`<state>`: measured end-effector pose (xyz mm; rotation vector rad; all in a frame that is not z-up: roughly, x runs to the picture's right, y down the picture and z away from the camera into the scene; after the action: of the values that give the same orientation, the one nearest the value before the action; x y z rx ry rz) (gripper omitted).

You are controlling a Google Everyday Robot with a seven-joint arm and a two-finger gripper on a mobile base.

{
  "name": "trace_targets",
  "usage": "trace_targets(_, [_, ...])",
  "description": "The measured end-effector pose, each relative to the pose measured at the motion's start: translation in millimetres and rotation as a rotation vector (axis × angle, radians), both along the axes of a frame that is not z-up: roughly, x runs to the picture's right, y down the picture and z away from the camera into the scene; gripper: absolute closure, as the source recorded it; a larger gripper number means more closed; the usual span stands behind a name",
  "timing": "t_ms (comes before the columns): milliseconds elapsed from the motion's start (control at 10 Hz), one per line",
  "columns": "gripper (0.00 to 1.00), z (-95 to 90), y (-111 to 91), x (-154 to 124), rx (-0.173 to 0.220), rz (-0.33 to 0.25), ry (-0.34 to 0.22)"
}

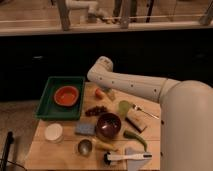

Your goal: Place apple in paper cup

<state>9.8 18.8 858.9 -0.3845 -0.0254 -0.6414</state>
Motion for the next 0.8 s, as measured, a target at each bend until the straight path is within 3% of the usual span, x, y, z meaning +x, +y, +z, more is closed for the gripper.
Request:
trace_targets(300, [0.2, 3.5, -7, 3, -0.012, 0.015, -0.039])
trace_targets(800, [0.2, 22.1, -16, -10, -0.079, -0.015, -0.09])
